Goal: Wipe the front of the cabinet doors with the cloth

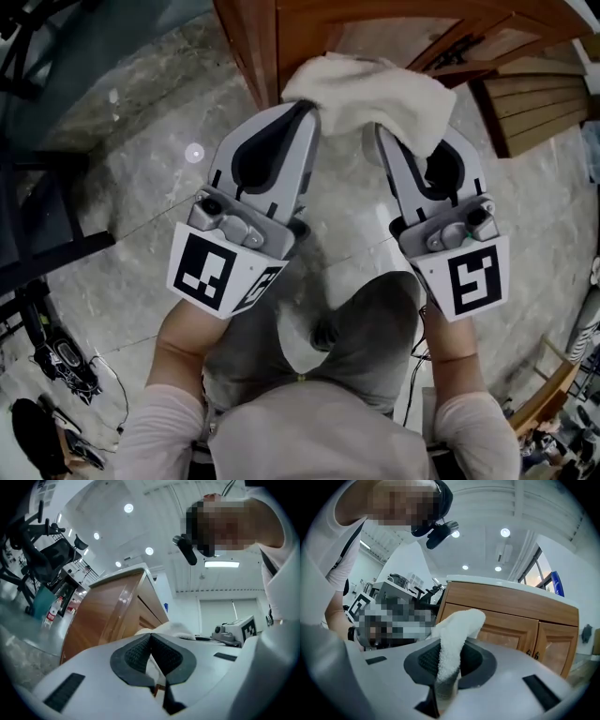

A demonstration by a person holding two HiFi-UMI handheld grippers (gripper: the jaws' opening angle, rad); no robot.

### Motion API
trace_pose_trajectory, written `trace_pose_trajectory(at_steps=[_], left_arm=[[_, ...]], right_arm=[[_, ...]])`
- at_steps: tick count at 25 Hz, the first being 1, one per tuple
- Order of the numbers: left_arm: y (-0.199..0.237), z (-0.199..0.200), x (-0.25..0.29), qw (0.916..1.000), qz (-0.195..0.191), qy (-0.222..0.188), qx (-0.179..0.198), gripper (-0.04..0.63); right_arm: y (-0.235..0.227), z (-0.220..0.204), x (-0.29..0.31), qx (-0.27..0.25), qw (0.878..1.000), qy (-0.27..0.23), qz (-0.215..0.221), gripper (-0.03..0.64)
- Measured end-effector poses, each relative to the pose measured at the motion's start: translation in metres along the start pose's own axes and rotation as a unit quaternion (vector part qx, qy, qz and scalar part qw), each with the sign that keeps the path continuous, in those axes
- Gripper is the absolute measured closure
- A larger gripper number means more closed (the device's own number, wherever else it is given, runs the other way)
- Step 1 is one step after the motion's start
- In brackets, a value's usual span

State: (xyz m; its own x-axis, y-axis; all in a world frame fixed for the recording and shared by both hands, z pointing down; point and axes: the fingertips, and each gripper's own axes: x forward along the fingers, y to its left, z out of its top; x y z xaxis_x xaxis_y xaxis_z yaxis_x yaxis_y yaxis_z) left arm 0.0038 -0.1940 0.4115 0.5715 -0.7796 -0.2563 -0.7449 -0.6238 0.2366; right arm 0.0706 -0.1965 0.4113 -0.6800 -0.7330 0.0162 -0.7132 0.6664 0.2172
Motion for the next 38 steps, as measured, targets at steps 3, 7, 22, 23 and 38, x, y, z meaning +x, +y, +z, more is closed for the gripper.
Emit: trace_pose_trajectory(at_steps=[3,7,22,23,38], left_arm=[[0.001,-0.011,-0.006,0.9998,-0.008,-0.008,-0.015,0.577],[0.004,-0.021,-0.008,0.9987,-0.017,-0.017,-0.045,0.577],[0.018,-0.025,-0.007,0.9904,-0.022,-0.034,-0.132,0.577],[0.017,-0.025,-0.009,0.9907,-0.021,-0.036,-0.129,0.577],[0.005,-0.005,-0.017,0.9947,0.000,-0.055,-0.086,0.577]], right_arm=[[0.004,-0.006,0.000,-0.013,1.000,-0.014,-0.003,0.546],[0.007,-0.012,0.001,-0.019,0.999,-0.026,-0.008,0.546],[0.004,-0.013,0.011,-0.017,0.999,-0.046,0.002,0.546],[0.004,-0.012,0.011,-0.018,0.999,-0.046,0.001,0.546],[0.006,0.045,0.040,-0.064,0.994,-0.085,0.030,0.546]])
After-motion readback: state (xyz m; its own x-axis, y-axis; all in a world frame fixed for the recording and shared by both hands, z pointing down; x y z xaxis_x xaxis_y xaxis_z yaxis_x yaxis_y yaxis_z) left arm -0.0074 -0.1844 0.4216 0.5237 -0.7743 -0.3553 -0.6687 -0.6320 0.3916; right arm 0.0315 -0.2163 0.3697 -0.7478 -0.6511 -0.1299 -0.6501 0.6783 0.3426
